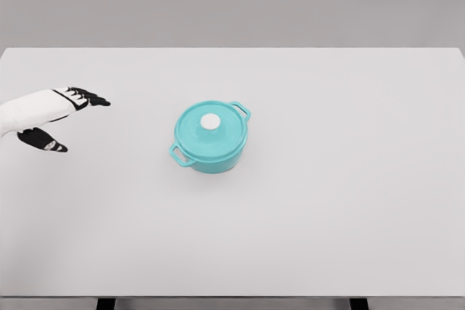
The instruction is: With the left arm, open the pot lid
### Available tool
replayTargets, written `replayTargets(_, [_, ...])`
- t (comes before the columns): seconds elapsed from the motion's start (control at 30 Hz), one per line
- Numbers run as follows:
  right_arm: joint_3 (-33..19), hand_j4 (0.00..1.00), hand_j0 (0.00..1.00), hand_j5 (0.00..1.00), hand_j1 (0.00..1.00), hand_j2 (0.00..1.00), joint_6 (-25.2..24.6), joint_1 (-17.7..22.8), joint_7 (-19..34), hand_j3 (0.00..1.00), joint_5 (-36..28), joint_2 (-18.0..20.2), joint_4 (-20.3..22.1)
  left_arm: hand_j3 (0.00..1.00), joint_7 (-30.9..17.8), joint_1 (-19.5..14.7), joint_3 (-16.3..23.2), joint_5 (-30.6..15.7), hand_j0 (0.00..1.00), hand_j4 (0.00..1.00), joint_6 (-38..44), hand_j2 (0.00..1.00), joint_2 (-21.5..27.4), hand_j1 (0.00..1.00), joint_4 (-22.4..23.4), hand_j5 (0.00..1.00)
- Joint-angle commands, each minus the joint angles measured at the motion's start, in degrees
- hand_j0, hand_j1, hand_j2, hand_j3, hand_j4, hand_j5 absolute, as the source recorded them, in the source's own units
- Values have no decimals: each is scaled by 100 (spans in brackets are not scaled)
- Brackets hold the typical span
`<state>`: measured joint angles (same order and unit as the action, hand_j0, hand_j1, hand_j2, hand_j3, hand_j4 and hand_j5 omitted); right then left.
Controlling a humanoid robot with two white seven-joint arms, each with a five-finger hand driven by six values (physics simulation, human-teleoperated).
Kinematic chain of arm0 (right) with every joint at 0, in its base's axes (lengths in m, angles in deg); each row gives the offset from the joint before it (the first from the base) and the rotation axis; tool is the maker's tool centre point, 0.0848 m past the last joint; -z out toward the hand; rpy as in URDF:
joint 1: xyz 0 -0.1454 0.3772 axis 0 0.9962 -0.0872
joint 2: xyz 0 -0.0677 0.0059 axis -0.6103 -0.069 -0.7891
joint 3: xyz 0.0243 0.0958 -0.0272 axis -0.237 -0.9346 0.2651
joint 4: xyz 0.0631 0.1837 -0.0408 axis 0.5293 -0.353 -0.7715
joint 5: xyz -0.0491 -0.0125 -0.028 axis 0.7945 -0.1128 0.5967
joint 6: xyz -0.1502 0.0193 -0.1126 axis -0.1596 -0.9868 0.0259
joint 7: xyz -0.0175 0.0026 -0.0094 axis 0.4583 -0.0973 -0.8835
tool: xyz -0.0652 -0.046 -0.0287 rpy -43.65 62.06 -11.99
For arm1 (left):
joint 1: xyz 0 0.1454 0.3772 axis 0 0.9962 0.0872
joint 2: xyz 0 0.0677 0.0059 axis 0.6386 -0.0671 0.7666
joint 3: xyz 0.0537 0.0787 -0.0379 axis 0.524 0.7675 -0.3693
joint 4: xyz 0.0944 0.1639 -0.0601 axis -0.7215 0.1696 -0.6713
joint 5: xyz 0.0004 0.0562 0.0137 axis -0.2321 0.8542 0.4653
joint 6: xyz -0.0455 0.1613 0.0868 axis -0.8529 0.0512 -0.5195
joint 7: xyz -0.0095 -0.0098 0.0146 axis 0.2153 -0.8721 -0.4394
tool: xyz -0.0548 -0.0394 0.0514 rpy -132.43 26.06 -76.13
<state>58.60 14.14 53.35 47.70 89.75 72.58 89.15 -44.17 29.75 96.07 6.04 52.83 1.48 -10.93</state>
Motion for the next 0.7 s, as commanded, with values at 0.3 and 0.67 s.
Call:
replayTargets(0.3, [-1,100,100,100,100,100,6,26,-2,100,1,1,-4,100,-155,-114,16,-36,100,100,13,100,-163,100,-484,100])
replayTargets(0.67, [-1,100,100,100,100,100,6,26,-2,100,1,1,-4,100,-120,-3295,3751,-985,100,100,13,100,-857,100,-309,100])
